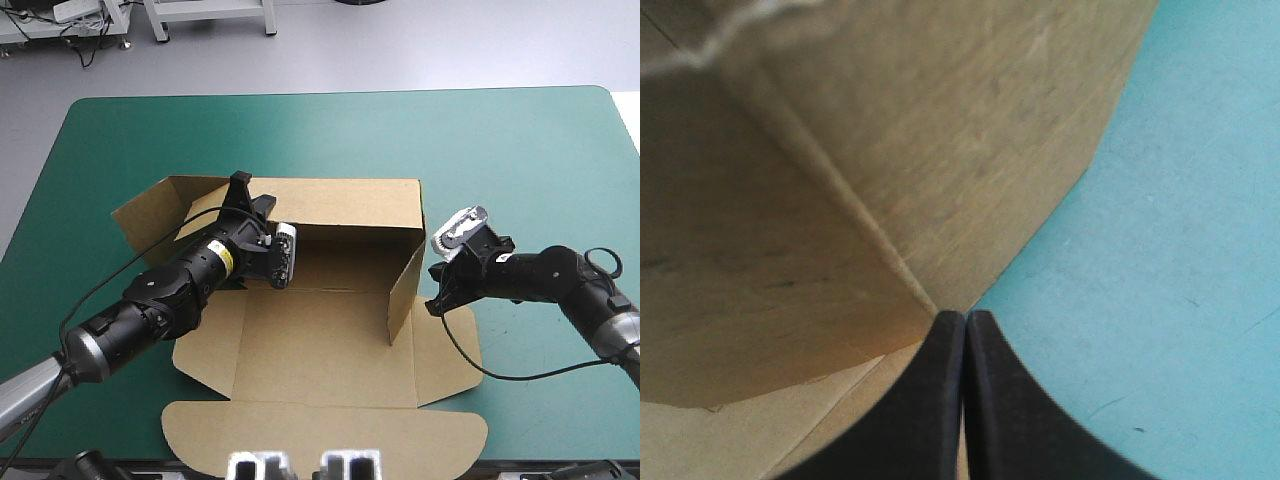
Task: Fold the box
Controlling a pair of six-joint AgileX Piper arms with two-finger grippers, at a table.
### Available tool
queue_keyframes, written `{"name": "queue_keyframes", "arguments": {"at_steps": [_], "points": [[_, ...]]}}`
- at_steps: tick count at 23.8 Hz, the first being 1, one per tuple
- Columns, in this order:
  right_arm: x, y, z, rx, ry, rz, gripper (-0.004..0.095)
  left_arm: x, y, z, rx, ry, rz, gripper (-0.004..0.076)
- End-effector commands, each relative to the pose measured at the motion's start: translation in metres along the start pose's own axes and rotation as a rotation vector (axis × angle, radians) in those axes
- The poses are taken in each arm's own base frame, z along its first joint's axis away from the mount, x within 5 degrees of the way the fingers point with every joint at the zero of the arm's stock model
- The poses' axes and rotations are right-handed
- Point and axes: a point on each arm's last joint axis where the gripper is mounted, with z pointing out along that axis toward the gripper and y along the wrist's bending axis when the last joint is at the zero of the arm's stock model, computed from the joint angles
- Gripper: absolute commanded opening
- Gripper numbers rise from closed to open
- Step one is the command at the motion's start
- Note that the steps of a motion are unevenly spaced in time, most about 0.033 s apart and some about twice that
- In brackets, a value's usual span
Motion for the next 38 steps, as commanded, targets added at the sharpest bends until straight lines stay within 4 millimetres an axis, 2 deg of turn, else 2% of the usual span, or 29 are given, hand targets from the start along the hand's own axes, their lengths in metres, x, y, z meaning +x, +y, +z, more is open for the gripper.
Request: {"name": "queue_keyframes", "arguments": {"at_steps": [1,2,5,6,8,10,12,17,21,27,29,32,33,36,38], "points": [[-0.011,0.000,-0.008,0.039,-0.107,-0.010,-0.0017,-0.008,0.005,-0.005,-0.026,-0.051,-0.003,-0.0009],[-0.011,0.000,-0.008,0.034,-0.110,-0.024,-0.0009,-0.009,0.005,-0.005,-0.026,-0.053,-0.001,-0.0009],[-0.009,0.001,-0.008,0.022,-0.093,-0.044,0.0149,-0.008,0.005,-0.005,-0.026,-0.051,0.008,-0.0009],[-0.009,0.002,-0.008,0.020,-0.087,-0.051,0.0242,-0.008,0.005,-0.005,-0.025,-0.050,0.012,-0.0009],[-0.007,0.004,-0.008,-0.005,-0.069,-0.057,0.0586,-0.008,0.005,-0.005,-0.026,-0.050,0.013,-0.0009],[-0.007,0.007,-0.008,-0.036,-0.067,-0.077,0.0762,-0.009,0.005,-0.005,-0.027,-0.059,0.013,-0.0009],[-0.009,0.009,-0.008,-0.061,-0.087,-0.072,0.0826,-0.010,0.006,-0.006,-0.029,-0.065,0.018,-0.0009],[-0.020,0.013,-0.008,-0.103,-0.210,-0.052,0.0801,-0.009,0.006,-0.005,-0.030,-0.063,0.025,-0.0009],[-0.025,0.010,-0.009,-0.064,-0.264,-0.014,0.0784,-0.010,0.004,-0.004,-0.024,-0.062,0.026,-0.0009],[-0.034,0.020,-0.004,0.015,-0.298,-0.003,0.0685,-0.013,0.003,0.000,-0.017,-0.095,0.010,-0.0009],[-0.035,0.023,0.001,0.040,-0.291,-0.018,0.0669,-0.015,0.003,-0.001,-0.019,-0.115,0.004,-0.0009],[-0.034,0.026,0.020,0.076,-0.236,-0.006,0.0637,-0.021,0.002,-0.002,-0.010,-0.135,-0.082,-0.0009],[-0.032,0.026,0.029,0.082,-0.216,-0.001,0.0609,-0.021,0.002,-0.002,-0.007,-0.134,-0.097,-0.0009],[-0.034,0.020,0.034,0.143,-0.235,0.018,0.0556,-0.025,0.001,-0.003,-0.001,-0.137,-0.130,-0.0009],[-0.034,0.020,0.034,0.144,-0.236,0.015,0.0443,-0.027,0.000,-0.003,0.001,-0.146,-0.145,-0.0009]]}}
